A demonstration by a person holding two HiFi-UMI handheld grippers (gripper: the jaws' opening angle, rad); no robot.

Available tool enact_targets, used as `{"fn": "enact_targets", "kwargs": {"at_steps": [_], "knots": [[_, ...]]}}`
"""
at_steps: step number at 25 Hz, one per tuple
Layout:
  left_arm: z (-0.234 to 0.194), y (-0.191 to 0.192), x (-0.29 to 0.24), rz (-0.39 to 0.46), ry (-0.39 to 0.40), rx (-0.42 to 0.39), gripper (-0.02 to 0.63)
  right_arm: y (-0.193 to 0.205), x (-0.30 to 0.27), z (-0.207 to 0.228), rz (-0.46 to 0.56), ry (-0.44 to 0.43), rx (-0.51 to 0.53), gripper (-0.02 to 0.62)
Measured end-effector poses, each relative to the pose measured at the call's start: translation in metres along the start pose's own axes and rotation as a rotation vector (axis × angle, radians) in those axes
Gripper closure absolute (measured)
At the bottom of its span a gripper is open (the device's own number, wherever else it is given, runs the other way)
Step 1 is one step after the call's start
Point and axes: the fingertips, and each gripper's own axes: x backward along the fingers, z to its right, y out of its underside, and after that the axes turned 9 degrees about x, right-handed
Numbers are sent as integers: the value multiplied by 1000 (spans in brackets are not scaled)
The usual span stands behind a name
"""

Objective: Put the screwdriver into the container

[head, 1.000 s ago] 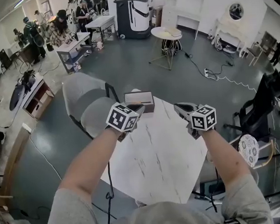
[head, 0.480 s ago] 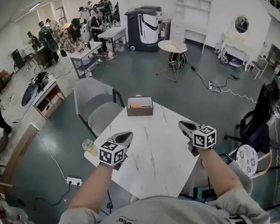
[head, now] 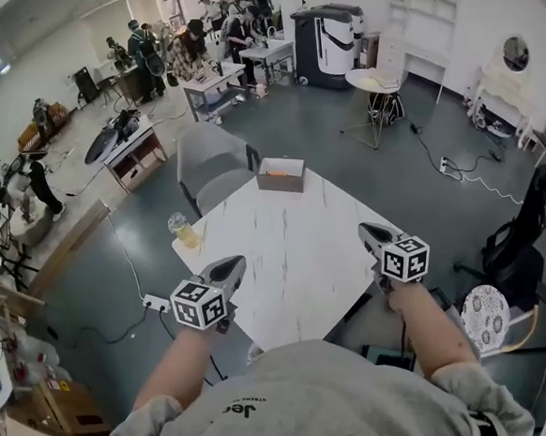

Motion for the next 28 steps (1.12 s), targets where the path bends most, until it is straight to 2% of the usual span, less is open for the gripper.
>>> {"fn": "enact_targets", "kwargs": {"at_steps": [8,17,23,28], "knots": [[53,-6,60,103,-75,-28,603,0,43,-31,15,-71,54,588],[67,-9,91,119,-117,-47,603,1,66,-64,24,-125,94,588],[60,-8,92,107,-92,-46,603,10,61,-94,16,-164,113,588],[47,-9,92,114,3,-53,603,16,50,-115,-9,-160,109,588]]}}
